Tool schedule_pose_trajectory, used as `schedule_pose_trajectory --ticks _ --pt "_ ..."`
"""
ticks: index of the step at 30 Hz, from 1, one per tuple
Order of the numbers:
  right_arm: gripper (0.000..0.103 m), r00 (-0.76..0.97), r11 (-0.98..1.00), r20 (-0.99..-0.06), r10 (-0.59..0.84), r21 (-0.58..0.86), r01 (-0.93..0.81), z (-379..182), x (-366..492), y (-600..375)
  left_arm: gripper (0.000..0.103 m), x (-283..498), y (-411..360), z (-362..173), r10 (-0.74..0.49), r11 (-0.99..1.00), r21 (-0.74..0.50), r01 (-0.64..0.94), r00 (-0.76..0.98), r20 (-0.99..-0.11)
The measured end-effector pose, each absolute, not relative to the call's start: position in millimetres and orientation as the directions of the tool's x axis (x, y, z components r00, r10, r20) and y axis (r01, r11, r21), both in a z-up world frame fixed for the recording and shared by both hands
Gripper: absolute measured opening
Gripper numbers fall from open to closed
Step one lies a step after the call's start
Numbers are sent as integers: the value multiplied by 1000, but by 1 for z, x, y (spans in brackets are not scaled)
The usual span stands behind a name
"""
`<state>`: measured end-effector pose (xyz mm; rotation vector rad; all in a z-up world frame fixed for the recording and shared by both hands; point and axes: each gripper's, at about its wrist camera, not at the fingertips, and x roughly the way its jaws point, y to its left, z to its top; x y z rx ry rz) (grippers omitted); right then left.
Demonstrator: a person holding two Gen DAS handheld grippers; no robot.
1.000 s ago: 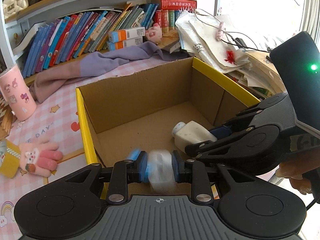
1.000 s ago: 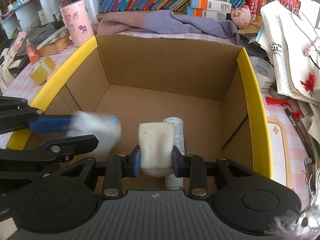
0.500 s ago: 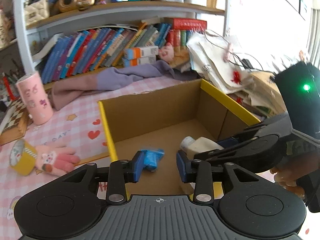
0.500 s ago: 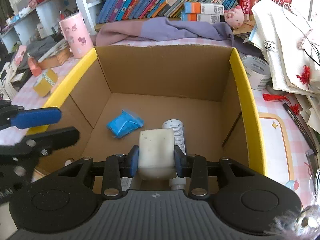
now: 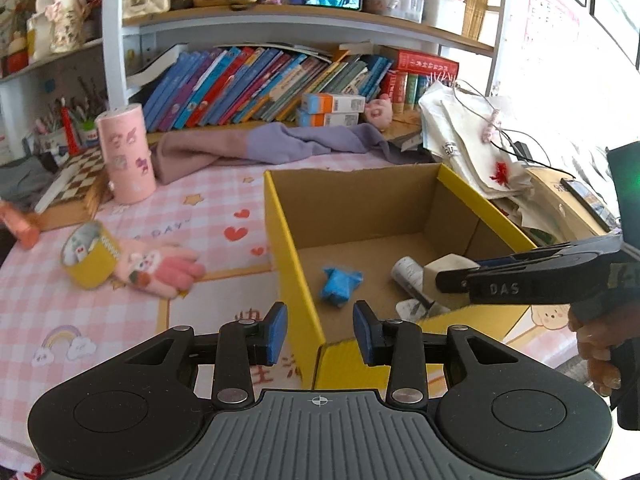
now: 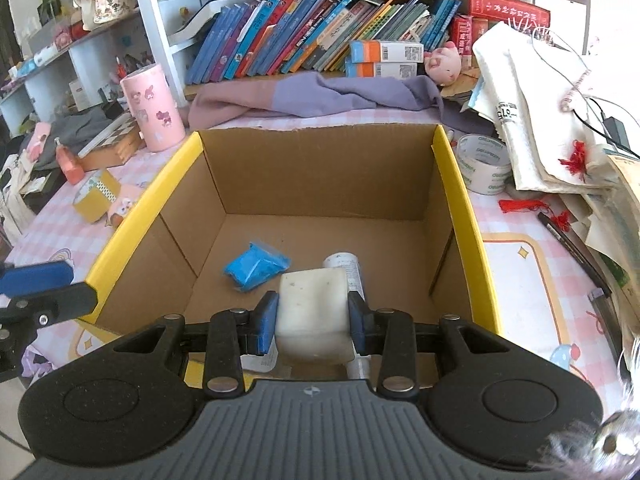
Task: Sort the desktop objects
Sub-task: 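Withdraw both tools from the yellow box back toward the table objects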
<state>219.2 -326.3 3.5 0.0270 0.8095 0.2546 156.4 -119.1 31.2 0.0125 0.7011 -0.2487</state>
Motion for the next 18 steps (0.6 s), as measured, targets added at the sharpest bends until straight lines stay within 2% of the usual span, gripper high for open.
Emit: schedule_pose_trajectory --ticks 14,18 --pt "34 754 993 -647 117 78 -87 24 176 -307 36 142 -90 34 -308 940 -77 333 728 -613" --pt "35 782 998 -620 67 56 -41 30 160 -299 42 136 -79 36 -332 929 -75 362 727 -601"
